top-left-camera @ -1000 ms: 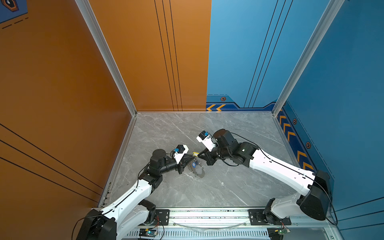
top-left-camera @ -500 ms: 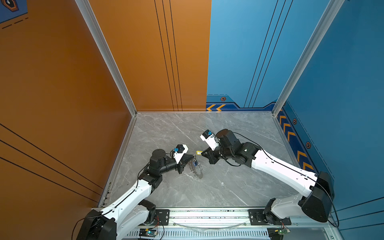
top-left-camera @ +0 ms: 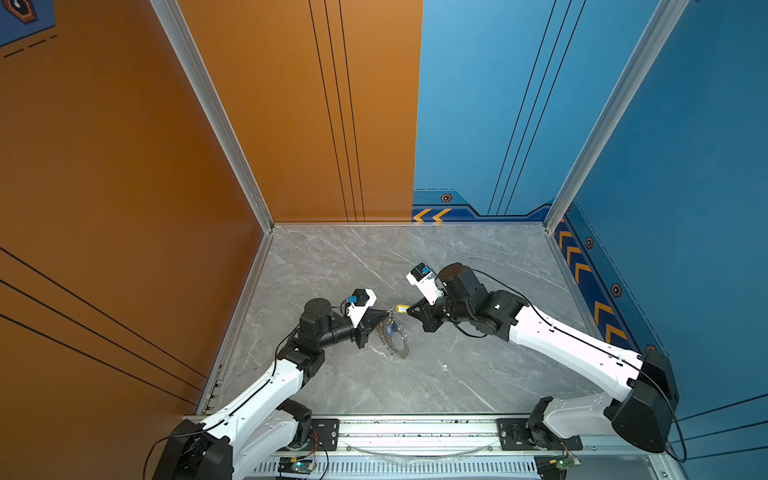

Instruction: Remove the keys from the keyring

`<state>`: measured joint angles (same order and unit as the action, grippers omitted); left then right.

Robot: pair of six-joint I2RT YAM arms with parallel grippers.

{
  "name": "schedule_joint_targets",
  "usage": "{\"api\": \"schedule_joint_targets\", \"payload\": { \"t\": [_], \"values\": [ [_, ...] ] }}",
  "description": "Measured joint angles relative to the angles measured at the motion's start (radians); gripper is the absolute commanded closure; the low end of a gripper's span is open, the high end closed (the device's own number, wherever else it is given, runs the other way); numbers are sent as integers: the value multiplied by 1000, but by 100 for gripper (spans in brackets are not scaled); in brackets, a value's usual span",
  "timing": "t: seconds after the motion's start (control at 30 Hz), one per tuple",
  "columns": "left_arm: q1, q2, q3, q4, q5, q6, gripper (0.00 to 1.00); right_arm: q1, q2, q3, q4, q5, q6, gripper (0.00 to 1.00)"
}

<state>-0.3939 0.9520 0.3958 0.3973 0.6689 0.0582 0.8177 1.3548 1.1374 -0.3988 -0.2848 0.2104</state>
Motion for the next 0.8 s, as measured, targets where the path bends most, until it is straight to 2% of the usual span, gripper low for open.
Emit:
{"api": "schedule_joint_targets", "payload": {
  "t": [0.17,0.53,0.8],
  "values": [
    [2,6,0,-2,2,-15,85,-15,-13,0,-4,18,15,100],
    [0,45,18,-6,6,-22,81,-4,-12,29,-5,27,26,100],
    [-13,63,44,-6,13,-21,91,12,-7,40,-5,26,26,100]
  ]
}}
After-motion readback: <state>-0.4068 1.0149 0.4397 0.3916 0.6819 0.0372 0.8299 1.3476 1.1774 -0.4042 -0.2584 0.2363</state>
